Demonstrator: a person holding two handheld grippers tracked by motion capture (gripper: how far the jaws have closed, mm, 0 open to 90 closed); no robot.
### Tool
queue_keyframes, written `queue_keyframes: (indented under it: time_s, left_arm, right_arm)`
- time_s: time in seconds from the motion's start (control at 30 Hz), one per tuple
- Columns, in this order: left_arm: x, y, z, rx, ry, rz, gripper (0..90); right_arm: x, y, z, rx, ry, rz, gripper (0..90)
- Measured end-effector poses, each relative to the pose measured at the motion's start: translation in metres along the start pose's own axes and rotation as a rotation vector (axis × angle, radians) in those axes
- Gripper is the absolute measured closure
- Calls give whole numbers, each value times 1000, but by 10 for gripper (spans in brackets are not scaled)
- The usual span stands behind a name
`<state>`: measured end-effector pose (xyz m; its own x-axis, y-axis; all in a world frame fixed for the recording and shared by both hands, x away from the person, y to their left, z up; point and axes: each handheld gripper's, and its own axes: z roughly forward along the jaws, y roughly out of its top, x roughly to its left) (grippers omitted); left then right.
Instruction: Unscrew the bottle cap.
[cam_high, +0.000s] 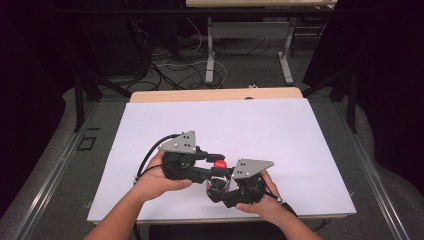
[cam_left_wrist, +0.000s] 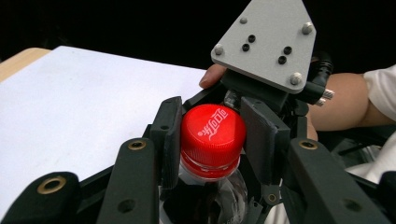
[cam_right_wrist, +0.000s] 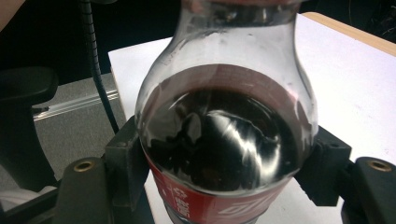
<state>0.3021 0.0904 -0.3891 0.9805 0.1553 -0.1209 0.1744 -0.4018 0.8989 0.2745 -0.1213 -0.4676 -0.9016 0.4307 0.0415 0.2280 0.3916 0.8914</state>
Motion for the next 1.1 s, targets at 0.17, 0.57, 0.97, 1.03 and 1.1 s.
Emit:
queue_keyframes:
  time_s: [0.17,0.57,0.97,1.03,1.1]
  left_arm:
    - [-7,-1,4,-16,99,-38,607]
    - [-36,6,32,-16,487,-207,608]
    - [-35,14,37,1,503,-233,608]
    - [-35,15,36,10,504,-231,607]
    - [-35,15,37,3,514,-228,608]
  right_arm:
    - [-2,0,0,0,-27,15,294]
    - [-5,-3,4,39,-191,91,294]
    - [-5,-3,2,30,-232,105,295]
    - [-5,-2,2,24,-235,115,295]
    - [-6,-2,1,20,-235,116,295]
